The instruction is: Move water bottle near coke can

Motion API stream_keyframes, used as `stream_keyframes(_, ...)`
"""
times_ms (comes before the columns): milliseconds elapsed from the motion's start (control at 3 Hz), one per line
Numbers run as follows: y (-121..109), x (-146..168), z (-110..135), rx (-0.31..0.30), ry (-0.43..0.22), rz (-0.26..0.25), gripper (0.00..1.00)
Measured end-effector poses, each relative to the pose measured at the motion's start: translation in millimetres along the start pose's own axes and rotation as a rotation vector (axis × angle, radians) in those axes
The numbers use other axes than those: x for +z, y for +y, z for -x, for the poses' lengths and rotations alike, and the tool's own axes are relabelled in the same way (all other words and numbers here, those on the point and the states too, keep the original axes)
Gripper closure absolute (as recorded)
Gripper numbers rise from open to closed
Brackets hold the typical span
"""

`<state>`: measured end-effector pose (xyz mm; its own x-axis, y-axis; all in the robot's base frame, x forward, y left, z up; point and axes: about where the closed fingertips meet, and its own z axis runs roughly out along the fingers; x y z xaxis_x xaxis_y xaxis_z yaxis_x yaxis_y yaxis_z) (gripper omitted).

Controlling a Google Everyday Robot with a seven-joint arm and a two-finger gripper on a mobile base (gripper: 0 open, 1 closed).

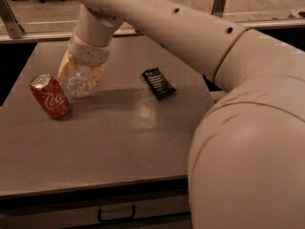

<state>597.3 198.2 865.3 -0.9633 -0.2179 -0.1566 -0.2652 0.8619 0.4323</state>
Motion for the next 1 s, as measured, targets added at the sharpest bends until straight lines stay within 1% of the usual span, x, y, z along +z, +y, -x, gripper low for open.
stream_keyframes(333, 8.0, 2.1, -1.5, -0.014, 0.031, 0.032, 0.00)
stream_keyframes(667, 14.8, 3.4, -2.7, -0.036, 0.058, 0.048, 0.00)
stream_keyframes(1000, 15.3, 3.2, -2.4, -0.038, 0.060, 0.048, 0.00)
